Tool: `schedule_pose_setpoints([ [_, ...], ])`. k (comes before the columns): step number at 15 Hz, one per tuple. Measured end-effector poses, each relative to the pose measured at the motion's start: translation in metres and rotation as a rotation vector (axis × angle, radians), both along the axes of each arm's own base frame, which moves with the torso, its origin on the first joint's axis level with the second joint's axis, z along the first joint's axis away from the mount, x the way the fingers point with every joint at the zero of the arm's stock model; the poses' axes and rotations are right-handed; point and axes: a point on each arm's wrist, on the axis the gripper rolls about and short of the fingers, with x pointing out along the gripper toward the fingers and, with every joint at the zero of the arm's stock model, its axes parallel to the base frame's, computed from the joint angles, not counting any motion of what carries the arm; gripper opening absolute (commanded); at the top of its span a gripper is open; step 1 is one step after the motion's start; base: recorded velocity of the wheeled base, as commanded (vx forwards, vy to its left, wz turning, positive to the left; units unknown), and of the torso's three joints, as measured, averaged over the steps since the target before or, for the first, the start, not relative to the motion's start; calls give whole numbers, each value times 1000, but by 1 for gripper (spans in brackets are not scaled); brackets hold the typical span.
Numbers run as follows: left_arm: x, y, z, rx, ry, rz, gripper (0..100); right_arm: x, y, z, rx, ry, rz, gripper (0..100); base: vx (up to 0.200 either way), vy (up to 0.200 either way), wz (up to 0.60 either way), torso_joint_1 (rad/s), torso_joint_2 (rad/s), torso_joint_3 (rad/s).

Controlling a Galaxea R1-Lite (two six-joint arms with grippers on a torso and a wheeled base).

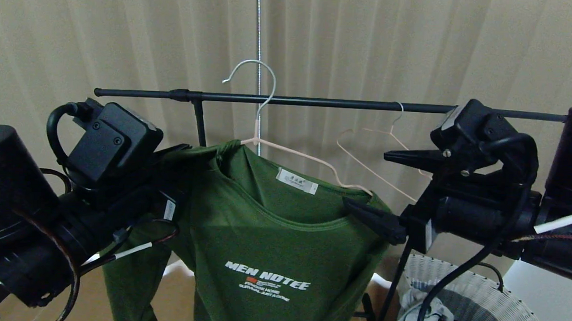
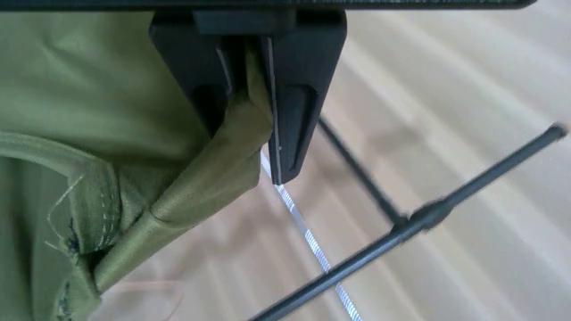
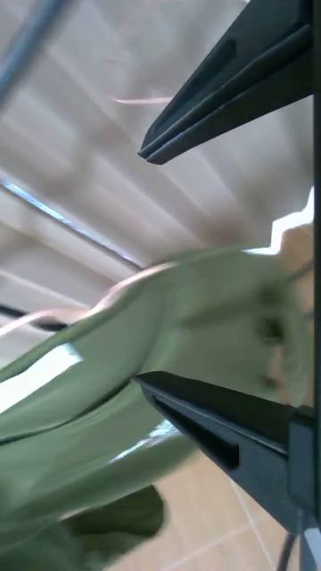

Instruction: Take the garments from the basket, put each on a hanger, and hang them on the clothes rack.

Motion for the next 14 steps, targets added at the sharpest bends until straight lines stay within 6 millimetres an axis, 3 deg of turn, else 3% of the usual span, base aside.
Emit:
schedule_pose_setpoints([
  [5,-1,-8,-4,10,15,-29,0,16,14,10,-37,-66,-25,100,0,0,0,0,0,0],
  [14,-2,-20,-4,14,14,-75,0,30,25,-1,-143,-92,-50,100,0,0,0,0,0,0],
])
